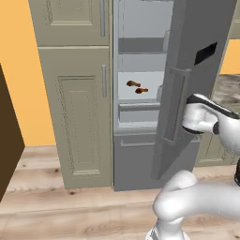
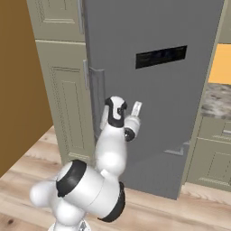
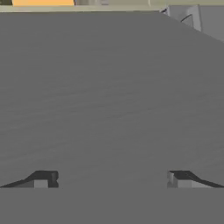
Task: Place the chicken drumstick on the counter behind the older chicken drumstick on the same shelf of the fridge to maintain FIFO order. Close the fridge door when finished.
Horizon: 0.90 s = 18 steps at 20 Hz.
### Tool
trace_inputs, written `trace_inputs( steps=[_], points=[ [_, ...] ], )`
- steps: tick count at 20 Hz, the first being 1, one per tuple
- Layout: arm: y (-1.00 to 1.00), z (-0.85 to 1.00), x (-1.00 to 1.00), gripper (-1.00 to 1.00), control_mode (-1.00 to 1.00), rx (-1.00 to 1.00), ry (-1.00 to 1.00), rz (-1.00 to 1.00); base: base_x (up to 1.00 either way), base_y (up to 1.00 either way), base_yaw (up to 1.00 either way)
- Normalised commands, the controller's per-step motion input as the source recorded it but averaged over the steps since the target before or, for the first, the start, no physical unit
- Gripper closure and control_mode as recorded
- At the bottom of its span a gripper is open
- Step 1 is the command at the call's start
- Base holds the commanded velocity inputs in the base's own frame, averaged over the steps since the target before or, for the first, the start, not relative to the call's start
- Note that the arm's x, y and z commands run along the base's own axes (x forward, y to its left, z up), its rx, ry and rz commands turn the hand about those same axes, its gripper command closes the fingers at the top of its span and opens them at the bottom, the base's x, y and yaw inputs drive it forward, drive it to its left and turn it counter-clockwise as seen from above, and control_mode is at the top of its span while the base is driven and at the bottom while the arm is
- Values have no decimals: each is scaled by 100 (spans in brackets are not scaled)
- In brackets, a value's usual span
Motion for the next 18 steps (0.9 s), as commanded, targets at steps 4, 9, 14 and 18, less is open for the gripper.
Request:
trace_inputs(
  steps=[4, 9, 14, 18],
  points=[
    [19, 1, 67, -100, -100, 0, 9, -18, 0, 0, 0],
    [19, 0, 63, -100, -100, 0, 8, -22, 0, 0, 0],
    [10, 6, 61, -100, -100, 0, 11, -23, 0, 0, 0],
    [0, 29, 59, -100, -100, 1, 16, -20, 0, 0, 0]
  ],
)
